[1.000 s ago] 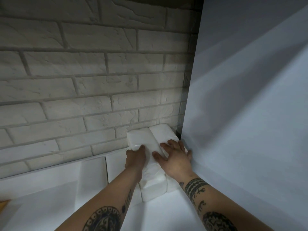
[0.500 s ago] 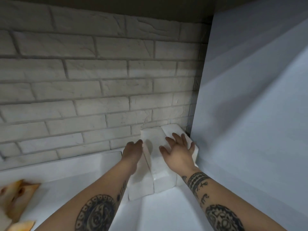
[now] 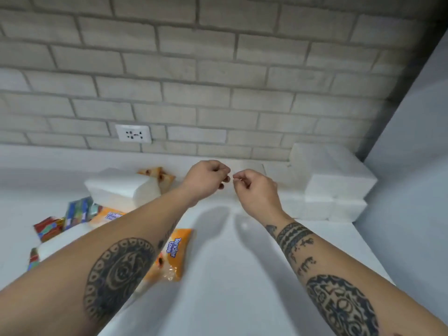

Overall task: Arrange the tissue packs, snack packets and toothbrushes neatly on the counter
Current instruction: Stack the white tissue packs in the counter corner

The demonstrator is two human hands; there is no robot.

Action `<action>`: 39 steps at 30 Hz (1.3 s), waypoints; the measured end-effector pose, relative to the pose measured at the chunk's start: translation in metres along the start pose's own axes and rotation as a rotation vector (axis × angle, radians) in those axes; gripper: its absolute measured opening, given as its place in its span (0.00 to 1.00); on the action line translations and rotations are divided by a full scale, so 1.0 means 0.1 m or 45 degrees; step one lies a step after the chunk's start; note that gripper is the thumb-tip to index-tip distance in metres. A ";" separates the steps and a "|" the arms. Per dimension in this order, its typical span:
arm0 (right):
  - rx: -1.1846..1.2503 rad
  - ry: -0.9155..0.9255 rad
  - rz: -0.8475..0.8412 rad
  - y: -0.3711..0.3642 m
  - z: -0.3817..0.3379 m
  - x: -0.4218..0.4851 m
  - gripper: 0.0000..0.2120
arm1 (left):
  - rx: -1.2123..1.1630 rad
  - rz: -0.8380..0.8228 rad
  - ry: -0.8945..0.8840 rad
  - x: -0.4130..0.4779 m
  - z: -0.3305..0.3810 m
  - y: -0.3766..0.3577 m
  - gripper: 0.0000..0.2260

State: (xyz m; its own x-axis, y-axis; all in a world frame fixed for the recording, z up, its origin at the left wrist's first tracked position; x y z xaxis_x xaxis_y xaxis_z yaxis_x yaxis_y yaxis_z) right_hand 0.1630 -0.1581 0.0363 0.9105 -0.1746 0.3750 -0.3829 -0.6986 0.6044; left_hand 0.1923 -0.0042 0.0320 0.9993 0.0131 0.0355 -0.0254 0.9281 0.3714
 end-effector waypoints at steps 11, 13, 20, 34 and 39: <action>0.054 0.043 -0.424 -1.67 -1.21 -1.59 0.10 | 0.838 -0.010 0.178 -1.18 -1.63 2.31 0.10; 0.084 0.000 -0.453 -1.85 -1.30 -1.81 0.12 | 0.985 -0.003 0.177 -1.29 -1.84 2.47 0.16; 0.014 -0.177 -0.769 -2.32 -1.33 -2.31 0.40 | 0.642 0.180 0.371 -1.43 -2.51 2.64 0.45; 0.515 -0.358 -0.364 -2.00 -1.28 -2.17 0.24 | -0.341 0.672 0.049 -1.52 -1.79 2.63 0.43; 0.828 -0.304 -0.126 -1.58 -1.42 -1.99 0.23 | -0.563 0.502 0.017 -1.42 -1.25 2.35 0.52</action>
State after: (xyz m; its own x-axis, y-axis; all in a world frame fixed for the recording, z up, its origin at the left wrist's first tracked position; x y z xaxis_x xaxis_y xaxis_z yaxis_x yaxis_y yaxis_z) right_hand 0.0200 0.0853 -0.0341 0.9742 -0.1843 0.1300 -0.1928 -0.9796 0.0562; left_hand 0.0478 0.2584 -0.0020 0.9171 0.3907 0.0797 -0.3837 0.9191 -0.0899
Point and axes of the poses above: each hand's wrist, its own x-axis towards the middle knuckle, its own y-axis out of the back of the hand, z = x × y, the point moved 9 cm from there along x, towards the middle knuckle, and after that the axes turned 7 degrees about z, right-handed, at the moved point
